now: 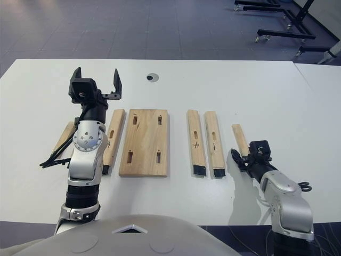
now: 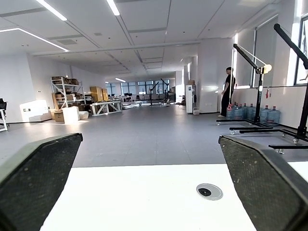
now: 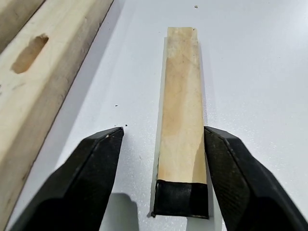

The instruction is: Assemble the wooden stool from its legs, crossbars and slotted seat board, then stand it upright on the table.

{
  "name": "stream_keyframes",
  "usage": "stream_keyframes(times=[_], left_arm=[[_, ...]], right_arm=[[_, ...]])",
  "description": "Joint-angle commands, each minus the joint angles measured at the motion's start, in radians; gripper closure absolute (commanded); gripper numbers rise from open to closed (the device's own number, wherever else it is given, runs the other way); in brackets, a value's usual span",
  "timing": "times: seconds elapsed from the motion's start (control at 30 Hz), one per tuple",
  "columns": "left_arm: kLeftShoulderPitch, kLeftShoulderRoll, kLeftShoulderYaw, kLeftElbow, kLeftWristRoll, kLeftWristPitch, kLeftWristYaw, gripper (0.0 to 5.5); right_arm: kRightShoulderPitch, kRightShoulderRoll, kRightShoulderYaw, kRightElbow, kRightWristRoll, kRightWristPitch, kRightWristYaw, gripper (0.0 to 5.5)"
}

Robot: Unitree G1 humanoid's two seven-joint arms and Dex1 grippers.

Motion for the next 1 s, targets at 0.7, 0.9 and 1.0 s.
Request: stream_keyframes(times=[0.7,0.9,1.0], left_arm=[[-0.151,0.051,0.148,0.078,-0.217,0.076,-0.127,0.28],[-0.236,0.06,0.229,0.042,-0.64,0.2,-0.382,0.28],[-0.209,0.095,0.193,-0.002,-0.758,0.299,-0.482,0.28]], right_arm=[[-0.884,0.103,0.043,0.388,-0.049,-0.141,-0.233,4.22],[-0.927,0.203,0.247,0.331,-0.097,-0.382,-0.135,4.22],[-0.848,0.257,0.409,0.27,-0.122,-0.476,-0.039,4.22]])
